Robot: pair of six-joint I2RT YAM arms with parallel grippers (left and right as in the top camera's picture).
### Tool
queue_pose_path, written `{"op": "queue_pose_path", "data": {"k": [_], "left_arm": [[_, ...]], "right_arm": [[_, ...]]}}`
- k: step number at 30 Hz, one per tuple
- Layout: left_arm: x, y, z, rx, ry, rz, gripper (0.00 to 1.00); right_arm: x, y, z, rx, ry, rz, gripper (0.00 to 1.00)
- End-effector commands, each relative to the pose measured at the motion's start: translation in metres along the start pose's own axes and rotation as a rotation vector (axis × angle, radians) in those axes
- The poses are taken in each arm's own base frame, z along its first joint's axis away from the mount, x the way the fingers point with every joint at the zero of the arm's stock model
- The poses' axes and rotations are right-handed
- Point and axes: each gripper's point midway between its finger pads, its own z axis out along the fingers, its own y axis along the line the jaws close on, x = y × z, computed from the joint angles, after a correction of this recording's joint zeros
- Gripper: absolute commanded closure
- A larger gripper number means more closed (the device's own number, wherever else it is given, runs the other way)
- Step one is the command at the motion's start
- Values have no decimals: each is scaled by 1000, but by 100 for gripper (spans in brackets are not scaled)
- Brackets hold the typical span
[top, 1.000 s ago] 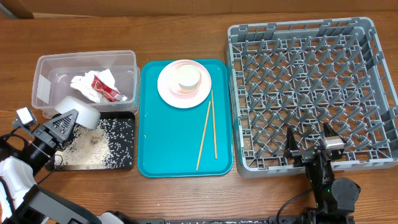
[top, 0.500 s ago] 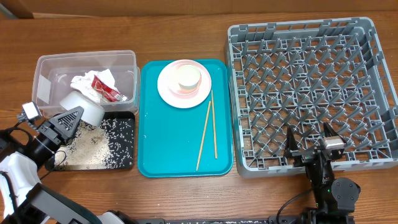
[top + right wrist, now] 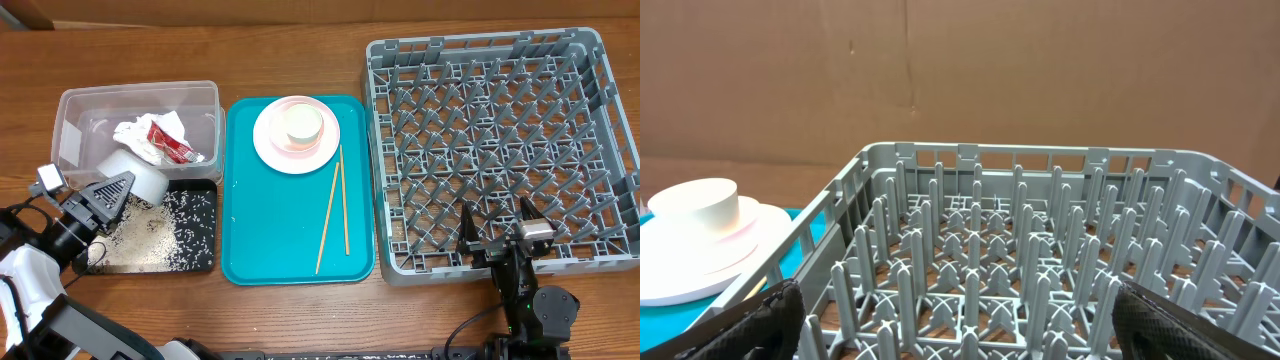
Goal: Sort waste into correct bins and load items into the dishwasher
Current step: 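Tilt the bowl with the left gripper to pour rice onto the black tray, then carry the empty white bowl right and set it on the teal tray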
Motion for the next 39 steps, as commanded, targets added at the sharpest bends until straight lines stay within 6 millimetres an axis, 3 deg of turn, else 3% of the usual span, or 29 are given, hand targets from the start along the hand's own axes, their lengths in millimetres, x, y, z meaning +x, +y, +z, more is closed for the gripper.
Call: {"op": "queue_pose_path", "data": {"k": [1,6,9,13,17,21,26,36,39], "left_arm": [[5,6,1,-60,10,-53,96],[10,21,6,-156,34,-96,96],[18,16,20,-148,87,-84,96],[25,5,36,-160,152,-69,96],[26,-30,53,-102,203,67,96],[22,-61,51,51,197,87,96],[24,-80,48,160,206,42,96],[50,-79,71,113,313,-35,96],[61,-88,83,135,368,-1,96]], "right_arm": [[2,1,0,-5,-3,-5,0],[2,1,0,-5,-3,-5,0],[2,1,0,-5,-3,-5,0],[1,1,0,-6,-6,-5,0],[1,1,0,-6,-6,-5,0],[1,1,0,-6,-6,-5,0],[1,1,0,-6,-6,-5,1],[1,4,0,-19,-6,3,0],[-16,16,-1,-93,-72,40,0]]}}
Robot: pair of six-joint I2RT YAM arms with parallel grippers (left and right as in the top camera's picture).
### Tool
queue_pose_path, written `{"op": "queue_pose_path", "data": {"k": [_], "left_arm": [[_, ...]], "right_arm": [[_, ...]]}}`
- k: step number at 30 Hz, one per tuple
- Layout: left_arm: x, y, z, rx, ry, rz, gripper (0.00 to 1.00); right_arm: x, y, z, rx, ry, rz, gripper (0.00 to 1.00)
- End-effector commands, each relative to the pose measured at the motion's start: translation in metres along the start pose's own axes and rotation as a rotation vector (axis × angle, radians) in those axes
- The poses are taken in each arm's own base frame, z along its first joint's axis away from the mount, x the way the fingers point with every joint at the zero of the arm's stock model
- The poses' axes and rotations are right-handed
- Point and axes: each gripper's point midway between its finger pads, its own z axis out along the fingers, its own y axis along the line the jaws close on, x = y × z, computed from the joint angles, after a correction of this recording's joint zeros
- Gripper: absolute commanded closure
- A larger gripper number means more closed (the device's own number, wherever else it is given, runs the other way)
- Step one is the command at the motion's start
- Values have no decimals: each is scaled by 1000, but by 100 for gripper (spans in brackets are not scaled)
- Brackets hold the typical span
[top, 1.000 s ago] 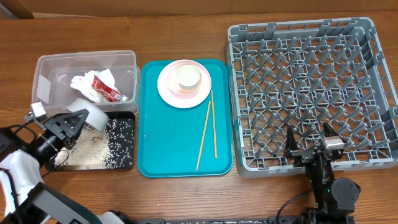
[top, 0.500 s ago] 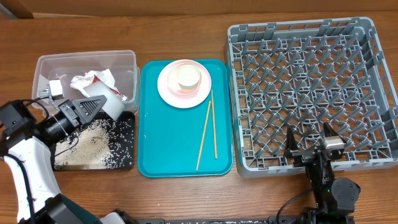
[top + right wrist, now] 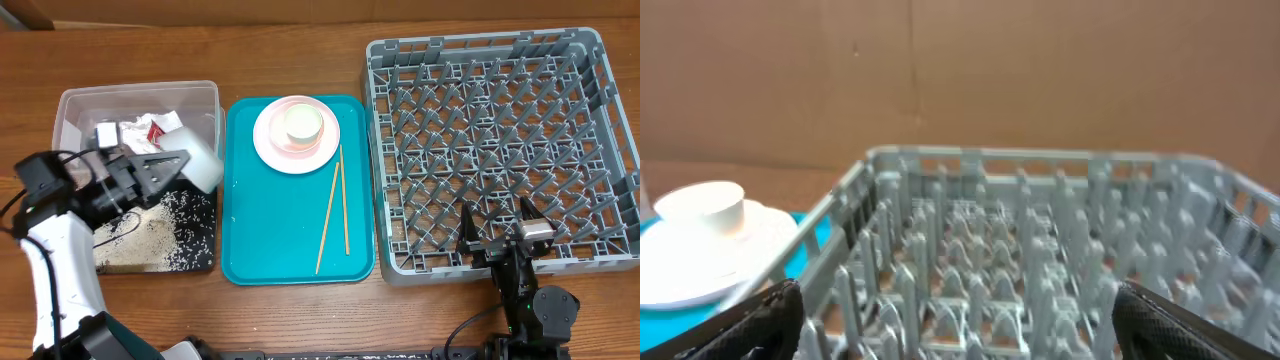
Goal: Sort waste into correct bins and load items into the dishwasher
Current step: 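Carry the empty white bowl right and set it on the teal tray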
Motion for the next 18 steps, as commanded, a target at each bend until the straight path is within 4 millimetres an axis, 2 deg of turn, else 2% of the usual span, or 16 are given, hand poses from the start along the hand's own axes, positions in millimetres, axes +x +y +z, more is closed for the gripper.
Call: {"op": "queue_pose_path", "data": {"k": [1,5,9,18], "left_arm": [[4,-15,16,4,59,45,96],[4,10,32,-230,81,15,96],[10,30,50,-450,114,61,96],[47,70,85,-842,210,185,96]], "right_arm": [[-15,17,-1,-99,-68,75,0],[-39,24,-6,-148,-107,238,0],[-63,26,-13,-151,-109,275,0],[-121,29,-29,-127,46,314,1]]}}
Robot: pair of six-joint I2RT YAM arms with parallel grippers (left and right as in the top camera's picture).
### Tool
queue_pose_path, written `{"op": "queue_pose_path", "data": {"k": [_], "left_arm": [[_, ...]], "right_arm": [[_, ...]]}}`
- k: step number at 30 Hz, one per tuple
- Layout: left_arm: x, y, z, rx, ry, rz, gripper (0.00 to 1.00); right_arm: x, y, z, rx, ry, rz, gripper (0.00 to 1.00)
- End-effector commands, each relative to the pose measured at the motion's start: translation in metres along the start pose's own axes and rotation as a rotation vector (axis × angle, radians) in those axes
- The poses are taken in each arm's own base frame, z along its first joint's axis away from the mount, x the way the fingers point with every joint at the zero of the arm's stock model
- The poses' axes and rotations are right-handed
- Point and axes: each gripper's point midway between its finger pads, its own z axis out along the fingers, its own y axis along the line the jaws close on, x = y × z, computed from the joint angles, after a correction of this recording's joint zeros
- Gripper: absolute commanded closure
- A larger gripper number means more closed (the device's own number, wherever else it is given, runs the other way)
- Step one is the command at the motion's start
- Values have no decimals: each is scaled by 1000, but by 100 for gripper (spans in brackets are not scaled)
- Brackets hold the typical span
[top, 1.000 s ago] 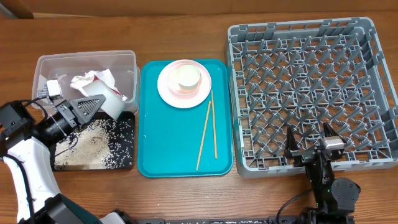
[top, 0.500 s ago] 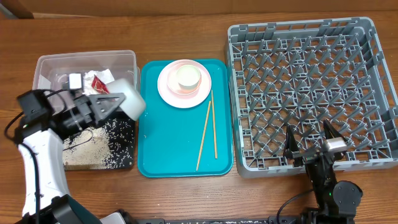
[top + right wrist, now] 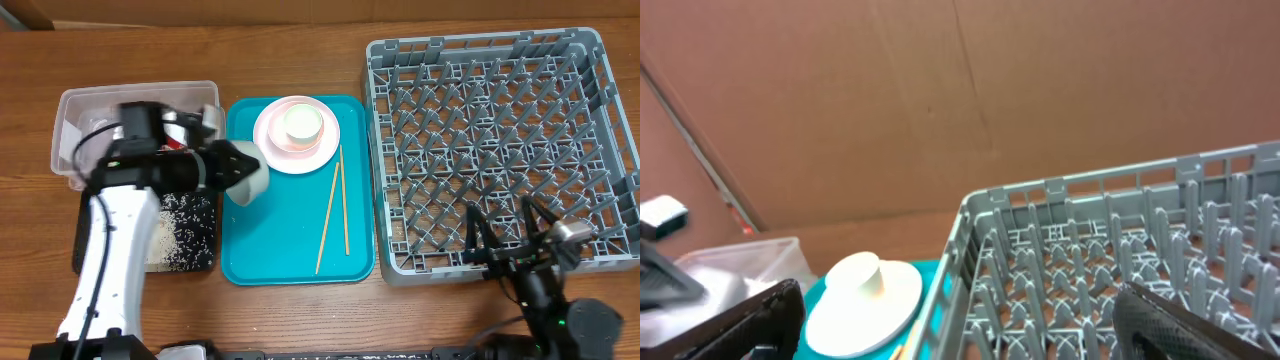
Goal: Sort waste into correct bins and load items into the dishwasher
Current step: 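Carry the empty white bowl right and set it on the teal tray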
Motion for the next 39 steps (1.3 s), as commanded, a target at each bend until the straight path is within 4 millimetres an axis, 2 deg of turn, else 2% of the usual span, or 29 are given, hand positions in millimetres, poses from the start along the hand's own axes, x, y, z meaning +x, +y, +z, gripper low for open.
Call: {"op": "queue_pose_path", "data": {"k": [1,3,6,8,11,15,18,21,25,26,28,33,35,39], "left_arm": [[-4,14,7,-255,-60,31,96],[3,12,18,-327,-54,59,96],[12,8,30,-392,-46,99,96],[15,6,39,-436,-41,140,96],[21,12,51,-512,-34,156,96],[31,22,70,-553,23,152,96],[37,35,83,-580,71,136,96],[42,44,91,-597,108,124,96],[49,51,101,-599,151,110,96],[49,52,102,-601,154,108,96],[50,53,102,-604,159,107,96],[51,54,102,-608,167,109,96],[51,54,102,-607,167,109,91],[51,54,102,-607,167,109,75]], "right_arm": [[-32,13,-3,-1,33,21,1],[-41,14,-1,22,115,20,0],[-39,12,4,54,242,39,0],[-32,8,8,80,348,66,0],[-10,2,12,122,546,145,0],[11,6,12,116,732,238,0],[15,10,21,74,767,277,0],[18,33,25,-62,804,349,1],[23,30,32,-60,829,368,0],[25,26,33,-38,835,374,2],[28,15,34,33,841,389,18],[31,-2,34,139,836,364,28],[32,-3,33,143,839,364,35],[32,-3,33,144,842,366,43]]}}
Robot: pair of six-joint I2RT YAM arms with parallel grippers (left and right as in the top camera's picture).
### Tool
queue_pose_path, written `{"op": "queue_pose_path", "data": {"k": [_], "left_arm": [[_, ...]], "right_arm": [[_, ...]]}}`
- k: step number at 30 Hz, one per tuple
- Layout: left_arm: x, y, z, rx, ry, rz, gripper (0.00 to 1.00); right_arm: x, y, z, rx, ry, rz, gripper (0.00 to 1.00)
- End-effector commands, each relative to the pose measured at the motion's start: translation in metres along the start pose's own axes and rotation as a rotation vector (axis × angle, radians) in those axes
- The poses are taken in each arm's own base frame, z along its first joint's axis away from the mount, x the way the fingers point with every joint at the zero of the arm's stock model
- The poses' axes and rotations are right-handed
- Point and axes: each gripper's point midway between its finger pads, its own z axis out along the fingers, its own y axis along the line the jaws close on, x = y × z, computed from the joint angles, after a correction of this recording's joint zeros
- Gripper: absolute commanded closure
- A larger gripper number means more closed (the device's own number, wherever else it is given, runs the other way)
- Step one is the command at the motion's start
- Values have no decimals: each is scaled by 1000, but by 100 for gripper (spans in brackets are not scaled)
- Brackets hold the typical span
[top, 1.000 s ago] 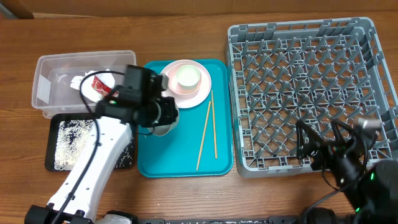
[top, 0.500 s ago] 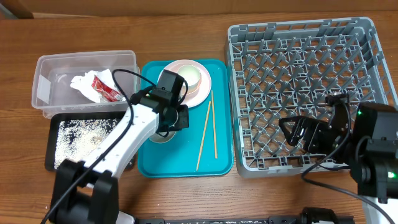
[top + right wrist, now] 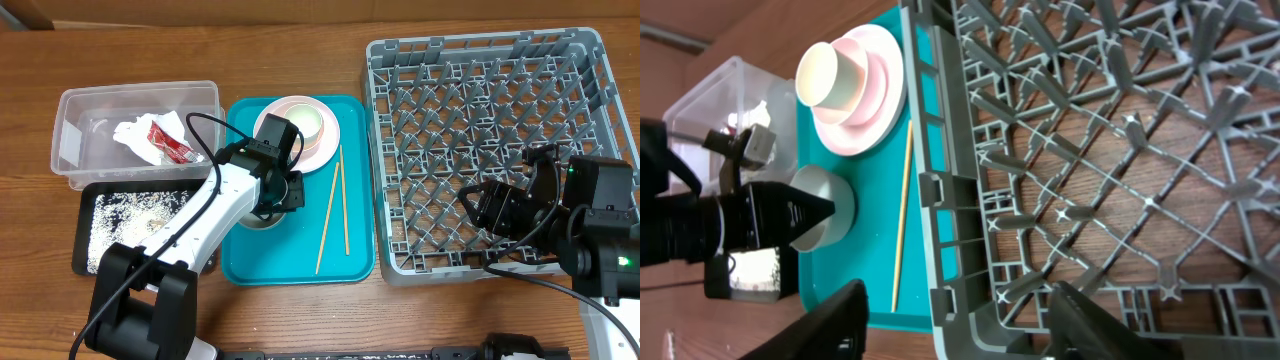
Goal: Sort waste into correct bins and load items into the dishwasher
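Note:
A pale bowl point(image 3: 260, 213) stands upright on the teal tray point(image 3: 290, 255), left of the two chopsticks point(image 3: 335, 210). My left gripper point(image 3: 283, 190) reaches over it and is shut on its rim; the bowl point(image 3: 825, 205) also shows in the right wrist view. A pink plate point(image 3: 318, 150) with a cup point(image 3: 305, 122) sits at the tray's far end. My right gripper point(image 3: 975, 325) is open and empty above the front left part of the grey dish rack point(image 3: 500, 110).
A clear bin point(image 3: 80, 110) holding crumpled wrappers sits at the far left. In front of it lies a black tray point(image 3: 85, 255) scattered with rice. The rack's pegs point(image 3: 1090, 150) fill the right side of the table. My left arm lies across the tray's left edge.
My left gripper has carried the bowl from above the tray's left edge down onto the tray beside the chopsticks. My right gripper has moved from the rack's front edge to over the rack, now looking down.
First my left gripper held the bowl tipped over the black tray, where rice lay. Then the bowl was between the bin and the teal tray, then over that tray's left edge, and now it rests on it. My right gripper stayed open throughout.

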Motion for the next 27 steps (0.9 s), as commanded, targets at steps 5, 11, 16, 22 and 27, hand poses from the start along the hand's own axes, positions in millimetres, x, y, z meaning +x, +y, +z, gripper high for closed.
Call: {"op": "queue_pose_path", "data": {"k": [5,11,16,22,27], "left_arm": [[-6,-7,-6,31,-7,1,73],[-32,-18,-43,92,-95,-11,74],[-65,-16,-96,128,-207,-50,72],[-104,29,-168,124,-360,-183,65],[-105,96,-191,60,-377,-360,62]], "right_arm": [[-10,6,-9,5,-40,-23,44],[-4,22,5,-5,-4,-70,44],[9,44,32,6,69,-116,44],[39,98,84,8,129,-220,44],[65,124,122,40,145,-237,44]]}}
